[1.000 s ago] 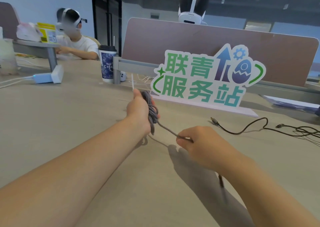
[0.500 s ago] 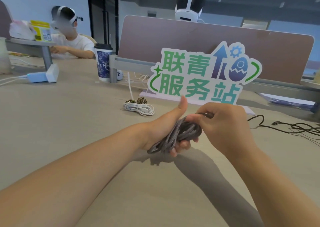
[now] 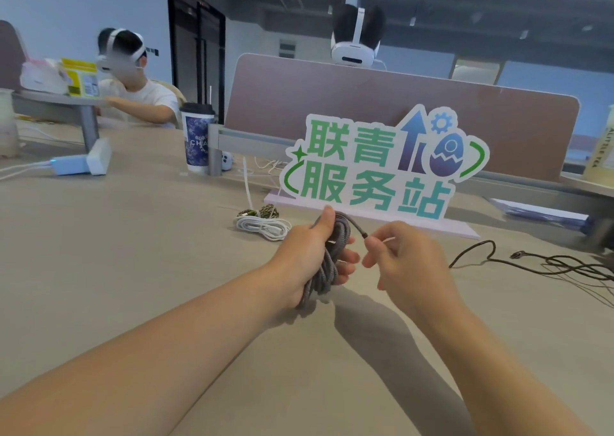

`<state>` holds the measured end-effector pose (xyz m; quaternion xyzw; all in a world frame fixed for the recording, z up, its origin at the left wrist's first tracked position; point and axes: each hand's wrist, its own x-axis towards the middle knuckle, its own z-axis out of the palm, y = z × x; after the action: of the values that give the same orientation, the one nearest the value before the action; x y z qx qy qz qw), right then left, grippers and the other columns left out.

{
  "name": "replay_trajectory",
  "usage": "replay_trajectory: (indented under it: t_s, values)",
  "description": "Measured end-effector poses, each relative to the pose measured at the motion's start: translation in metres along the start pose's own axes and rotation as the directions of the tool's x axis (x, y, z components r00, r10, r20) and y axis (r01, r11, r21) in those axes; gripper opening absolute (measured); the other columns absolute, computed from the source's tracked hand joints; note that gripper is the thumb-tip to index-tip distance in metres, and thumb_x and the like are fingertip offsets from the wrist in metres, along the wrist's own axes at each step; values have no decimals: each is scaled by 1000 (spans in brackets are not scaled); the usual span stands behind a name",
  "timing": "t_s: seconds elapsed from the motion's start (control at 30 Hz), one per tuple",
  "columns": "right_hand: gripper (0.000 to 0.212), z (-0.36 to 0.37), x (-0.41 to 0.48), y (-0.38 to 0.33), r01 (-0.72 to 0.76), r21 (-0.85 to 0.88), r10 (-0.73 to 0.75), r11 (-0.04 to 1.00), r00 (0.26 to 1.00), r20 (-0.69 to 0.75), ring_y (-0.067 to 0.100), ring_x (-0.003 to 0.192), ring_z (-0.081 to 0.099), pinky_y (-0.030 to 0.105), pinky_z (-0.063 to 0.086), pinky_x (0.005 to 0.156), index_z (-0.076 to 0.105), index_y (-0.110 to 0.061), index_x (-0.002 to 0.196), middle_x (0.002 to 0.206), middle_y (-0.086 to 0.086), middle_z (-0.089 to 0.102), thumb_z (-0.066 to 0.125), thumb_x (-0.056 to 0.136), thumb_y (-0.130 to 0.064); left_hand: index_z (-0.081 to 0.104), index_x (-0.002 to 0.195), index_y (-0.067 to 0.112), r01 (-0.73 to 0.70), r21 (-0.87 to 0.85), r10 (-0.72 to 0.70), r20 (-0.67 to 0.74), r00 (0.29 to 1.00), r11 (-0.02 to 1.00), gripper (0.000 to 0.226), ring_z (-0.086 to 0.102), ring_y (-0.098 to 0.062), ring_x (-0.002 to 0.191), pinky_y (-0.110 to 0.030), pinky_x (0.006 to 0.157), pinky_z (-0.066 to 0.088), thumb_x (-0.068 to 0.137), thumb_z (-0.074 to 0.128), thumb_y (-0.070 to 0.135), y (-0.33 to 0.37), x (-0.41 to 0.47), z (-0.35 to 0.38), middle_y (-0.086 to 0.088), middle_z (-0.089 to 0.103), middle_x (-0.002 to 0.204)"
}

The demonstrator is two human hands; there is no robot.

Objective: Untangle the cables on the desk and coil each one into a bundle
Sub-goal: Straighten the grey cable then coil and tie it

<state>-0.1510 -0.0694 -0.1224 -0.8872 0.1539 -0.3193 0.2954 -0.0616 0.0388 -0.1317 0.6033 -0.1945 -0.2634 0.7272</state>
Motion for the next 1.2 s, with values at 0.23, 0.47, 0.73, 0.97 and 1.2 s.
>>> replay_trajectory:
  t_s: [0.23,0.47,0.73,0.97,1.2]
  values:
    - [18,9,-11,-15,49,-123,-52,991,999,-17,16,72,51,29,38,60,66,-16,72,76,0,58,60,87,-24,63,106,1,46,-106,-50,-34,998,993,60,66,-31,73,-41,64,57,93,40,55,-4,-1,6,-17,68,85]
    - [15,22,-18,-23,208,-344,-131,916,963,234,20,85,46,33,38,65,56,-14,82,80,0,47,44,90,-17,61,81,9,-52,286,116,-210,971,957,52,67,-27,75,-42,77,56,91,43,56,-2,5,-4,-10,67,76]
    - [26,9,-10,-13,-23,136,14,990,998,66,1,74,54,21,41,67,57,-25,86,74,-12,61,39,96,-40,60,93,13,-54,302,27,92,995,952,68,54,-19,47,-24,45,45,86,23,70,7,-11,2,-6,62,59]
    - [76,6,-9,-17,-127,269,68,955,974,217,6,49,40,26,31,55,60,-2,80,51,-5,51,35,77,-74,57,53,18,-94,418,34,148,988,904,81,45,-14,42,-22,46,38,84,7,73,8,-16,8,0,52,46]
    - [45,7,-5,-9,-319,353,177,879,908,380,10,42,32,24,22,43,60,8,84,56,10,49,42,95,-31,59,78,10,41,339,-172,367,914,940,67,50,-13,44,-18,40,43,74,38,73,7,-9,-5,-5,55,58]
